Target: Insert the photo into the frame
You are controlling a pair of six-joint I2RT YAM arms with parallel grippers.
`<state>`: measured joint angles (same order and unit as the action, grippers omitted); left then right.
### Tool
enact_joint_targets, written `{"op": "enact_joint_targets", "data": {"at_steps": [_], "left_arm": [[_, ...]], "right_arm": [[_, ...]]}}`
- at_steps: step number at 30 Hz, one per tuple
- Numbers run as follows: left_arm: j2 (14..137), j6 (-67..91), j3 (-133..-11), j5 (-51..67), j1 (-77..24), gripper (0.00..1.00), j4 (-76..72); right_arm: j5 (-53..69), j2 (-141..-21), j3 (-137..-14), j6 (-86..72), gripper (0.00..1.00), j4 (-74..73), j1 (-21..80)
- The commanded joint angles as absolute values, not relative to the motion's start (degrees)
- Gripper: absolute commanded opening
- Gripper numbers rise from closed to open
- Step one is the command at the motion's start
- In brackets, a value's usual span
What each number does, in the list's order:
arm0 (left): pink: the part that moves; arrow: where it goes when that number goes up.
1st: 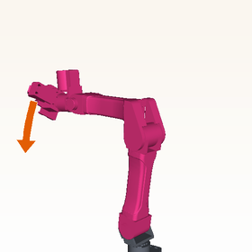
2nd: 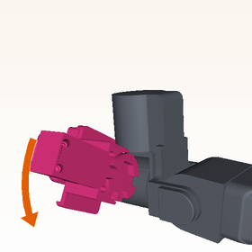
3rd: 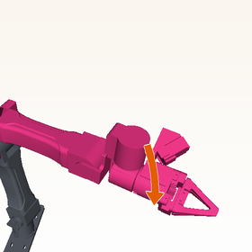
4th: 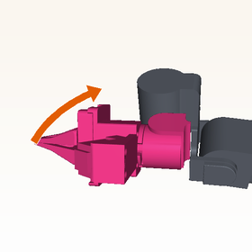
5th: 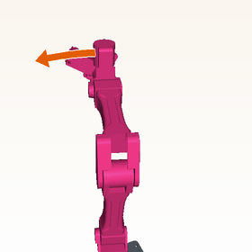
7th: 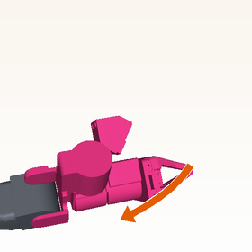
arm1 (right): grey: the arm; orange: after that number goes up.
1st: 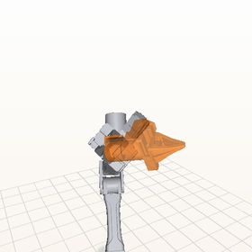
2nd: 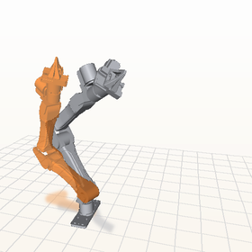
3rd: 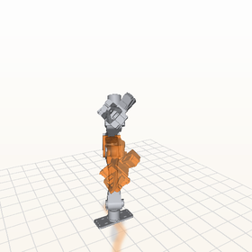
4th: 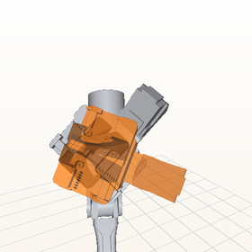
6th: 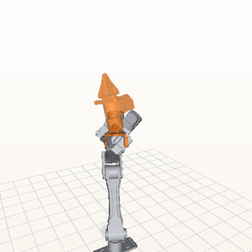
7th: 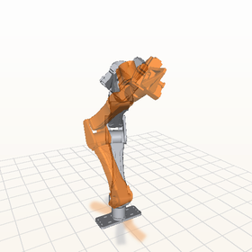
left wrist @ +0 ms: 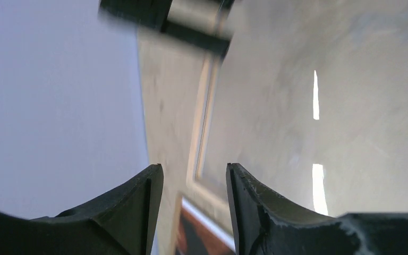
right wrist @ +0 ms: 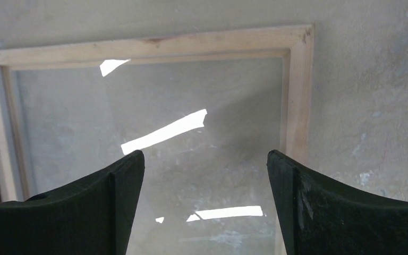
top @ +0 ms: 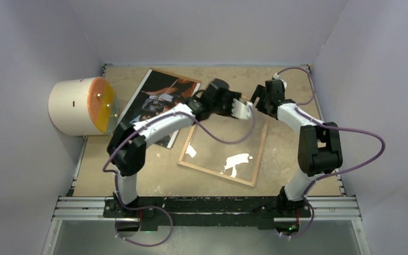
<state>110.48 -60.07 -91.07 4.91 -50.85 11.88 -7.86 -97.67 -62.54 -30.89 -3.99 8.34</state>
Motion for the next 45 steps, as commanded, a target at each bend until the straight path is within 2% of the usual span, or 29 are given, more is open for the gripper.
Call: {"op": "enact_joint_targets", "data": {"at_steps": [1,2,6,7,9,12,20,21,23,24,27,29,32,37,41,45], "left_arm": [[107.0,-47.9,-92.5,5.6,-38.3,0.5,27.2],[107.5,-46.6,-92.5,5.5,-35.7,0.5,28.5],[111.6,-43.9,-90.1,0.8,-29.2,0.48,27.9],[112.5,-43.6,-88.8,-0.7,-28.8,0.48,26.3],[113.7,-43.1,-85.5,-2.9,-28.1,0.47,22.5],[114.2,-42.0,-80.5,-3.9,-27.7,0.46,16.0],[110.7,-37.6,-71.9,4.8,-28.9,0.46,12.2],[110.2,-37.4,-70.9,5.7,-29.1,0.46,12.3],[108.7,-37.1,-69.1,7.1,-30.1,0.47,12.2],[108.0,-37.3,-67.9,7.4,-30.8,0.47,11.8],[105.6,-38.0,-64.5,7.7,-34.2,0.47,11.6],[103.5,-38.0,-62.8,8.4,-36.5,0.47,12.6],[102.0,-36.4,-61.3,9.7,-39.2,0.47,14.8],[101.3,-31.5,-64.0,12.9,-39.7,0.48,20.1],[100.6,-27.9,-72.1,18.5,-33.5,0.49,26.8],[100.8,-27.9,-80.5,16.2,-23.2,0.52,28.9]], "right_arm": [[-6.4,-96.3,-67.2,-31.3,0.83,-3.8,8.5],[-5.4,-95.9,-67.2,-31.3,0.78,-3.7,8.4],[-0.8,-95.2,-68.2,-32.3,0.22,-5.0,7.9],[-0.3,-95.0,-68.5,-32.4,0.11,-5.9,7.8],[1.1,-94.3,-68.6,-32.5,0.0,-7.3,7.2],[3.3,-91.3,-67.2,-33.3,0.0,-8.0,6.3],[18.6,-86.6,-61.8,-37.3,0.0,-4.7,1.3],[18.9,-86.2,-61.5,-36.4,0.01,-4.8,1.2],[19.3,-85.1,-60.2,-36.3,0.15,-3.6,1.2],[18.9,-84.9,-59.7,-36.1,0.15,-2.6,1.2],[19.5,-86.9,-60.7,-35.3,0.0,-4.5,1.4],[20.3,-88.3,-60.4,-34.9,0.0,-5.0,1.8],[18.9,-89.0,-60.3,-33.7,0.13,-6.0,3.9],[14.3,-91.3,-64.0,-32.7,0.22,-8.5,9.8],[12.3,-94.9,-68.0,-33.9,0.32,-9.0,15.2],[11.3,-97.9,-71.4,-38.2,0.47,-6.0,21.1]]}}
